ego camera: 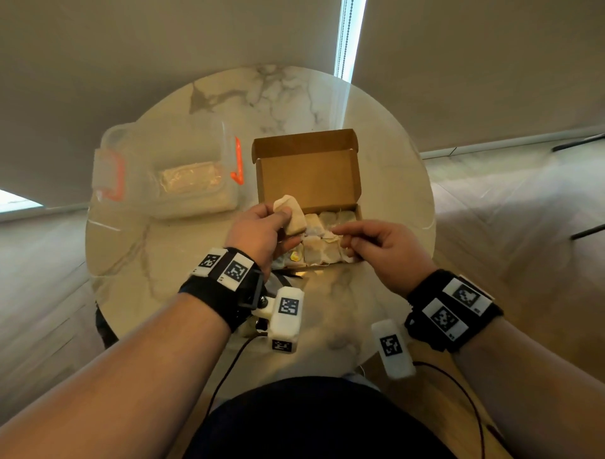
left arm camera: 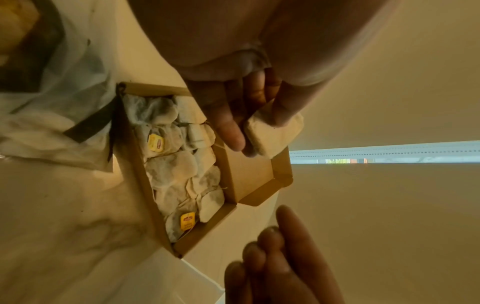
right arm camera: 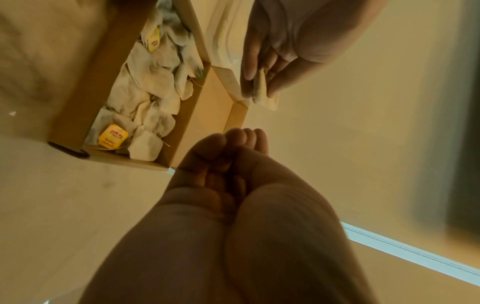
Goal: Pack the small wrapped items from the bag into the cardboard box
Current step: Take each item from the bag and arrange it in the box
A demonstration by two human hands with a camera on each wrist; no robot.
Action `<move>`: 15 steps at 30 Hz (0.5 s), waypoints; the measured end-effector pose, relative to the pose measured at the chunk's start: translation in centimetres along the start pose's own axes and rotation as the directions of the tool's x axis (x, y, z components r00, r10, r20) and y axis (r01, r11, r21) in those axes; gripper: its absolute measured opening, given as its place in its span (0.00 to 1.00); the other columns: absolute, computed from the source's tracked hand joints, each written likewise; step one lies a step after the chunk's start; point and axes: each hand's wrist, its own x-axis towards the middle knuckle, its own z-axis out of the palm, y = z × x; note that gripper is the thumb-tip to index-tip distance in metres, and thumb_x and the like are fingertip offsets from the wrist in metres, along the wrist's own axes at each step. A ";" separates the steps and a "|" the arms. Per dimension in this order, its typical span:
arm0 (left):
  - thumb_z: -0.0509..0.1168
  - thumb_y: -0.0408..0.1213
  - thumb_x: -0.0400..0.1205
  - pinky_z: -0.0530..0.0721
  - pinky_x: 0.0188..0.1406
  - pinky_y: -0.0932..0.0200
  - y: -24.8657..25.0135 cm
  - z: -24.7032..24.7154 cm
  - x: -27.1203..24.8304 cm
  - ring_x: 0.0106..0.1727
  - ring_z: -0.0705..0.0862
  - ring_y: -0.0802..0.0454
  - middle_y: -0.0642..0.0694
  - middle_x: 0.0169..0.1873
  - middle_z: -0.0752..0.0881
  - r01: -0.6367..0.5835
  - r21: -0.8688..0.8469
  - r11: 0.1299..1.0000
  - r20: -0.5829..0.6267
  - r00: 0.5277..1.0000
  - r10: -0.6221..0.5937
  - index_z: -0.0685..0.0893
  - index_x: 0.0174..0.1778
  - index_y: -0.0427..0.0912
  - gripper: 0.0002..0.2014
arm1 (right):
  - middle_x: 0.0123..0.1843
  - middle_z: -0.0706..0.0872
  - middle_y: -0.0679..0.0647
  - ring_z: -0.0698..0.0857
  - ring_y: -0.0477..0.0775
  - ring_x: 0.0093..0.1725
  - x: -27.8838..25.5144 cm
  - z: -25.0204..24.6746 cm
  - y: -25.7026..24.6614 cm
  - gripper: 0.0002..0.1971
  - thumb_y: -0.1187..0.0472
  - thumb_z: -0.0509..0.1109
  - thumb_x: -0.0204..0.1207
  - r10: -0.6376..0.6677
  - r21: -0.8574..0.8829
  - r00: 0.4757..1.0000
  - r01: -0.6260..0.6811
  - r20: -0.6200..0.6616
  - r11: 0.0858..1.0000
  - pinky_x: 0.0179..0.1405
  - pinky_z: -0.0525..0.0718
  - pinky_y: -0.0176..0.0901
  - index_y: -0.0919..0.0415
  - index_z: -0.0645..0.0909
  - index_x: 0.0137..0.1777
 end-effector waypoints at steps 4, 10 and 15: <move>0.70 0.33 0.88 0.93 0.39 0.58 -0.9 1.3 -0.4 0.48 0.94 0.46 0.34 0.53 0.92 -0.021 0.069 0.997 0.060 0.998 0.017 0.87 0.53 0.38 0.02 | 0.61 0.88 0.42 0.87 0.42 0.57 1.2 0.0 0.6 0.27 0.72 0.72 0.78 -0.010 -0.164 0.997 -0.003 -0.079 0.986 0.63 0.90 0.49 0.41 0.84 0.69; 0.71 0.33 0.87 0.93 0.45 0.53 0.1 2.5 -1.8 0.50 0.95 0.43 0.36 0.49 0.94 -0.092 0.121 0.988 0.202 0.977 0.067 0.89 0.51 0.38 0.02 | 0.84 0.71 0.41 0.73 0.44 0.80 2.9 2.2 -0.5 0.37 0.57 0.80 0.77 -0.154 -0.288 0.984 0.174 0.089 0.942 0.81 0.74 0.49 0.37 0.70 0.83; 0.69 0.33 0.88 0.93 0.41 0.57 1.2 2.1 -1.2 0.46 0.95 0.46 0.38 0.48 0.93 -0.082 0.022 0.996 0.144 0.986 0.078 0.87 0.55 0.39 0.03 | 0.51 0.91 0.40 0.87 0.38 0.51 2.2 1.9 -0.5 0.08 0.55 0.71 0.87 -0.016 -0.286 0.998 0.033 0.061 0.958 0.61 0.88 0.46 0.46 0.89 0.61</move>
